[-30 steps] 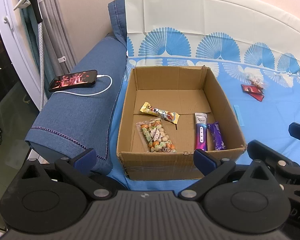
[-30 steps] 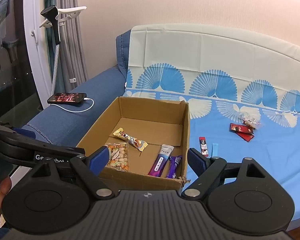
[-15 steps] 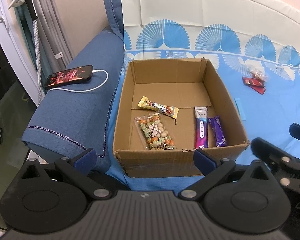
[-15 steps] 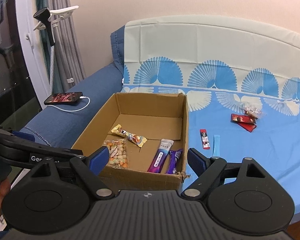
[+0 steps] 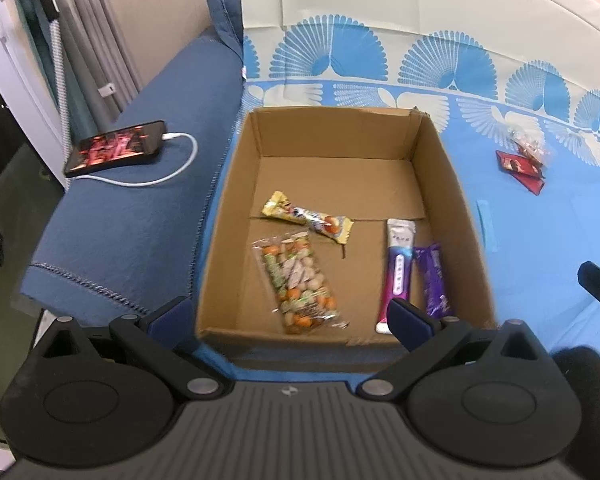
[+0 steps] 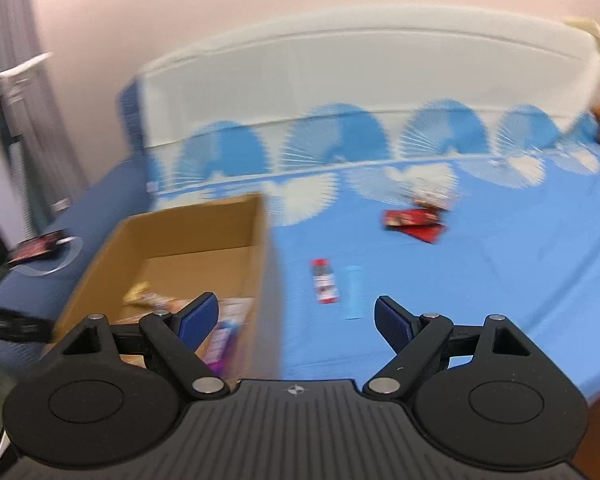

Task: Organize snacks
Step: 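Move both tools from the box toward the coffee sticks on the sheet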

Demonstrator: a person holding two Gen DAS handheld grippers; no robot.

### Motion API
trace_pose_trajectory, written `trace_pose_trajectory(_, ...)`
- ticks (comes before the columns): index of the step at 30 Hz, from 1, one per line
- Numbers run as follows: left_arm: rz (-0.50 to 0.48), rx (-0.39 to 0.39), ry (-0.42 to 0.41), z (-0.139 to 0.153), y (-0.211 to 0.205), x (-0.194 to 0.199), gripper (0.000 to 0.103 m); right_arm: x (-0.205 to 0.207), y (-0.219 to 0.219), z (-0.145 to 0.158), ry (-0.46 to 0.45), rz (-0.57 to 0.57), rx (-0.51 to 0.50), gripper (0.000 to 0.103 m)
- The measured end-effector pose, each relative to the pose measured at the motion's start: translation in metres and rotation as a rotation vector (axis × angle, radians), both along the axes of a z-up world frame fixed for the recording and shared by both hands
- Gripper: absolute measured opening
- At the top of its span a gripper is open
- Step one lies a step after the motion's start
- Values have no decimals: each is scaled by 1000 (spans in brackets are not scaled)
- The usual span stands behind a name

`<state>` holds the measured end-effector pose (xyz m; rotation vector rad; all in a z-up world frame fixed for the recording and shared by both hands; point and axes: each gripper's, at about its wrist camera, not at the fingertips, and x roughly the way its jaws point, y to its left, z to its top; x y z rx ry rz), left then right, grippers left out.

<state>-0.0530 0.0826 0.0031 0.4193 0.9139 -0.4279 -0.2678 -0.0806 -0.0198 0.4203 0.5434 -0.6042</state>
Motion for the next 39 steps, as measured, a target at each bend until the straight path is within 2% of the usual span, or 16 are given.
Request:
trace_pose_trajectory(6, 15, 11, 38, 1, -41, 22, 103, 20, -85, -56, 75, -96, 96, 89)
trace_pose_trajectory(13, 32, 43, 21, 3, -81, 52, 103, 99, -142, -142, 184, -77, 158, 89)
trace_pose_trajectory(17, 39, 69, 3, 2, -100, 69, 103, 148, -160, -185, 259, -71, 144, 89)
trace_pose_trajectory(18, 38, 72, 2, 1, -107, 73, 103, 155, -164, -192, 265, -69, 142, 91)
trace_pose_trajectory(22, 11, 68, 15, -4, -142, 85, 103, 176, -158, -204, 307, -42, -16, 92)
trace_pose_trajectory(24, -22, 58, 23, -9, -167, 88, 103, 170, -165, -205, 314, -90, -46, 92)
trace_pose_trajectory(26, -71, 47, 28, -15, -199, 88, 103, 153, -183, -204, 347, -222, -82, 92)
trace_pose_trajectory(28, -142, 54, 36, -28, -239, 85, 103, 131, -205, -202, 385, -350, -99, 92)
trace_pose_trajectory(30, -215, 84, 68, -48, -281, 81, 103, 103, -230, -200, 373, -452, -43, 92)
trace_pose_trajectory(32, -284, 114, 139, -73, -320, 79, 103, 78, -249, -202, 333, -529, 35, 93)
trace_pose_trajectory(36, -341, 232, 238, -138, -381, 78, 103, 68, -251, -203, 324, -538, 46, 95)
trace_pose_trajectory(39, -305, 302, 304, -186, -394, 85, 103, 70, -251, -204, 321, -524, 45, 97)
